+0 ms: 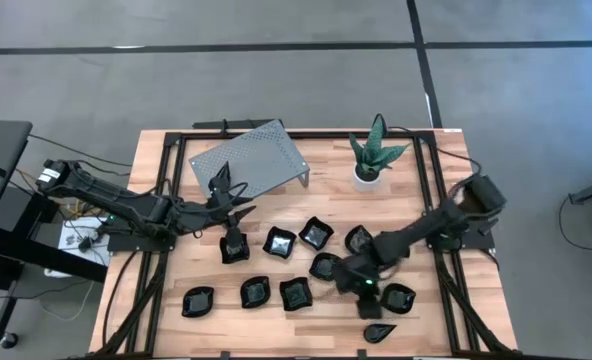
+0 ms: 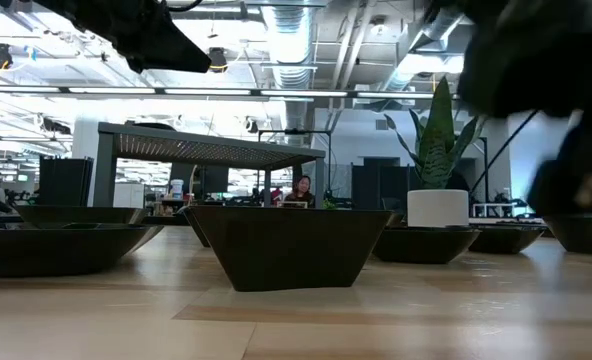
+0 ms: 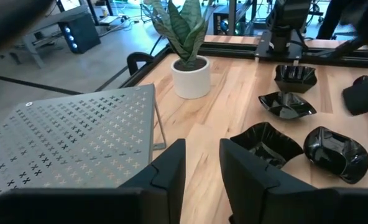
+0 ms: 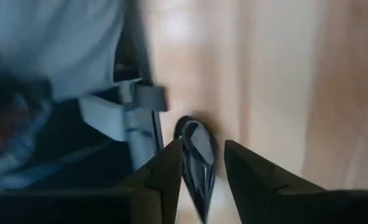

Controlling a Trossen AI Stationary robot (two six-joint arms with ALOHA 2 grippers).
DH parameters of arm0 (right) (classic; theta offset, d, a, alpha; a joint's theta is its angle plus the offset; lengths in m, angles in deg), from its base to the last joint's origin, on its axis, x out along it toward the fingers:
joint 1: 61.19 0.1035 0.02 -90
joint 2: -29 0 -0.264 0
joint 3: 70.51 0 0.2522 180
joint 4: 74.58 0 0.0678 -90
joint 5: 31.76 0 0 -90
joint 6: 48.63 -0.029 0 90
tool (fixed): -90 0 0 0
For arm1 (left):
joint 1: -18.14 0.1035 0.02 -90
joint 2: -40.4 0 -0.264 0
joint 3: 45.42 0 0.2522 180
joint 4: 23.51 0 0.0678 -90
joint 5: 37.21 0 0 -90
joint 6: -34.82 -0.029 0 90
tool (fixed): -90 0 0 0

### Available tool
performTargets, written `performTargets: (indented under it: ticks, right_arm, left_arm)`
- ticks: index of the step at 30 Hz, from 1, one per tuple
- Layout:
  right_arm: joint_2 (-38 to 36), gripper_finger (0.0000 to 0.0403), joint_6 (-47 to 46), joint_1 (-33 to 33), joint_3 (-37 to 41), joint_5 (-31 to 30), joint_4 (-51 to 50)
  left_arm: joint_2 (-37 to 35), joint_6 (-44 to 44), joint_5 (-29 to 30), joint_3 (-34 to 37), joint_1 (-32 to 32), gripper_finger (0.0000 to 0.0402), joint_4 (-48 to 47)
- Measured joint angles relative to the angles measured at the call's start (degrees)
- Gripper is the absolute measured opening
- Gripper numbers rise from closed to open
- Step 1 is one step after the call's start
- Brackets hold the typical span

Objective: Pick & Place Mini shaped plates
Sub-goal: Stack the black drop-shaped plate on the black drop-shaped plate on the shelf

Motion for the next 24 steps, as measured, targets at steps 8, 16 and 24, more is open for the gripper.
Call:
performTargets:
  ticks: [8,16,24]
  right_arm:
    - [6.57,0.0116,-5.69,3.33,-4.92,11.3,-1.14]
    - [3.99,0.0116,2.21,2.81,-10.31,-1.45,-17.83]
    - [5.94,0.0116,1.57,4.2,-10.88,-6.16,-20.35]
  left_arm:
    - [0.02,2.75,-0.02,0.0,-0.07,0.01,-0.03]
    - [0.02,3.31,-0.02,0.0,-0.07,0.01,-0.01]
    - [0.04,4.97,-0.02,0.0,-0.07,0.01,-0.01]
